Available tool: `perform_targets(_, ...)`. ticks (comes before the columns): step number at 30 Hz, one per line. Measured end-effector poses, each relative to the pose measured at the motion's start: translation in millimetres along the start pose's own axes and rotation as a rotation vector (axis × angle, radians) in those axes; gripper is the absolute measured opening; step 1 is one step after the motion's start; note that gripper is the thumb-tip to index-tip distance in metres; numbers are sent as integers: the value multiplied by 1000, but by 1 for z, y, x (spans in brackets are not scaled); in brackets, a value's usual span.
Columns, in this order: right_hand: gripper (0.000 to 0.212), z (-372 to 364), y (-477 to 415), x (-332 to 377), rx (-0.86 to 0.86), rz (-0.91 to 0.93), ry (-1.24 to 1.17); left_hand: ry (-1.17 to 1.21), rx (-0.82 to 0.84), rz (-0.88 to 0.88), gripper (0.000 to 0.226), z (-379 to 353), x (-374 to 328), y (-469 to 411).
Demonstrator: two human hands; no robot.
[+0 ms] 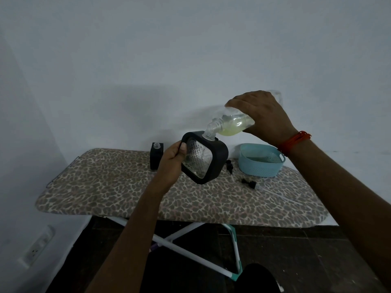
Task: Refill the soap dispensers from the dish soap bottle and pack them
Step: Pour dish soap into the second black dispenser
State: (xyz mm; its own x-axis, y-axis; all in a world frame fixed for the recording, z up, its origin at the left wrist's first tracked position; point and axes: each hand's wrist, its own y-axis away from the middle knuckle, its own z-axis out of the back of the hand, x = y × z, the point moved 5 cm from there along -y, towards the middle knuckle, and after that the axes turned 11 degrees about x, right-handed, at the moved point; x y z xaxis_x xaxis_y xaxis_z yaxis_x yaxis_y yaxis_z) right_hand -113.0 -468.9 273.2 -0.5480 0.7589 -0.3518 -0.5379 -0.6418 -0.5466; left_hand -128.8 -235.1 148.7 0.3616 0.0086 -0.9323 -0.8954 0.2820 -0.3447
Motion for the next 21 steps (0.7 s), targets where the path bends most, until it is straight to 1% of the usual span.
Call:
perform_targets(6,52,0,-1,2,-5,7,-2,-5,3,-4,28,1,-1,1)
perform_targets(11,56,-1,-2,2,7,-5,-11,-23,-11,15,38,4,3,1)
perform_targets(21,55,-2,-3,3,-20,-4,-18,-12,-15,-5,36,5,0,-1)
